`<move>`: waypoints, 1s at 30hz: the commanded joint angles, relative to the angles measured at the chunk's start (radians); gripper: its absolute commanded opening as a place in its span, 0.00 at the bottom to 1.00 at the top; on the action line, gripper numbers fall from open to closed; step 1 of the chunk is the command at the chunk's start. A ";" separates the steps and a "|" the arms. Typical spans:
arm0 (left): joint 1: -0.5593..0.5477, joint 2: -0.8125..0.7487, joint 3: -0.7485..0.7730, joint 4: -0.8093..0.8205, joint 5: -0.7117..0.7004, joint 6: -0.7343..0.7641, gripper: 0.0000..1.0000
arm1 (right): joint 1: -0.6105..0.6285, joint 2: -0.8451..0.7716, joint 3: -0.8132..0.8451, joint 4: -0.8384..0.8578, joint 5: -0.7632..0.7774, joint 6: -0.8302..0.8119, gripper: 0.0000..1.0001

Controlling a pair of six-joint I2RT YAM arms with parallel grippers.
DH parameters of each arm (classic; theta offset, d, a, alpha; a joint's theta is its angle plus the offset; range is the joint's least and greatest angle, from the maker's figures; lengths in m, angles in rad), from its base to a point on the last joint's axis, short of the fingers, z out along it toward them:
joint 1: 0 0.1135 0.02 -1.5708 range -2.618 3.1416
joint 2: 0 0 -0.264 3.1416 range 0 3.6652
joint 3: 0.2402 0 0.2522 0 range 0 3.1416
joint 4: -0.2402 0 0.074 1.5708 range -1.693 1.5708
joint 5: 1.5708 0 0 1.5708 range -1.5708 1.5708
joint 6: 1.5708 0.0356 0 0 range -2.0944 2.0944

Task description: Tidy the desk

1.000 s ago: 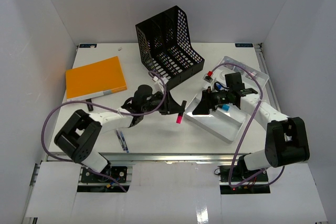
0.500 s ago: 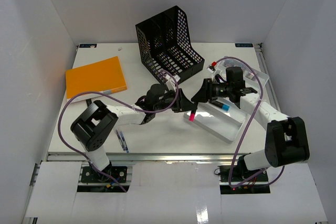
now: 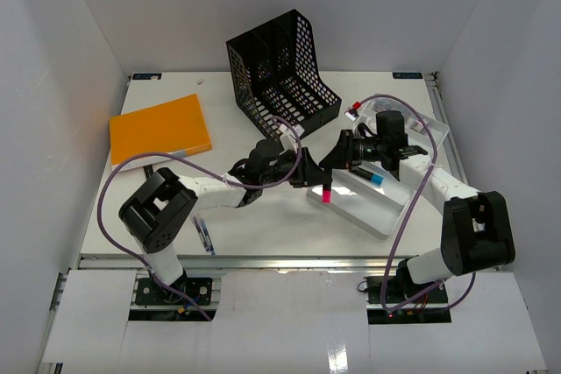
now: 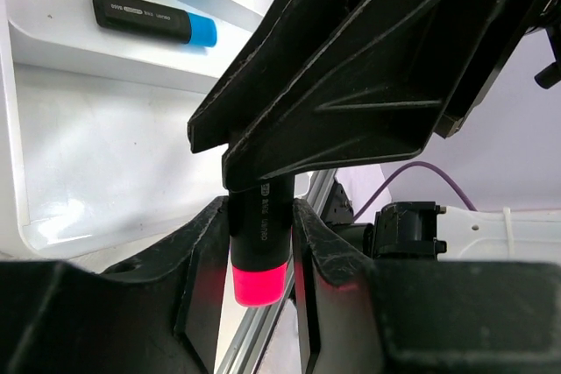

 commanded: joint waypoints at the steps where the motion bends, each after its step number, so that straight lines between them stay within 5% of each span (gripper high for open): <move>1: 0.000 -0.041 0.052 0.008 -0.022 0.010 0.74 | -0.004 -0.031 0.019 -0.015 -0.006 -0.043 0.08; 4: 0.001 -0.071 0.045 -0.005 -0.015 0.027 0.98 | -0.020 -0.038 0.035 -0.052 0.030 -0.096 0.08; 13: 0.018 -0.286 -0.023 -0.223 -0.122 0.194 0.98 | -0.123 -0.034 0.181 -0.233 0.175 -0.310 0.08; 21: 0.085 -0.580 -0.076 -0.680 -0.490 0.363 0.98 | -0.135 -0.041 0.335 -0.395 0.479 -0.578 0.08; 30: 0.384 -0.751 -0.268 -0.779 -0.348 0.176 0.98 | -0.038 0.046 0.278 -0.436 0.738 -0.765 0.08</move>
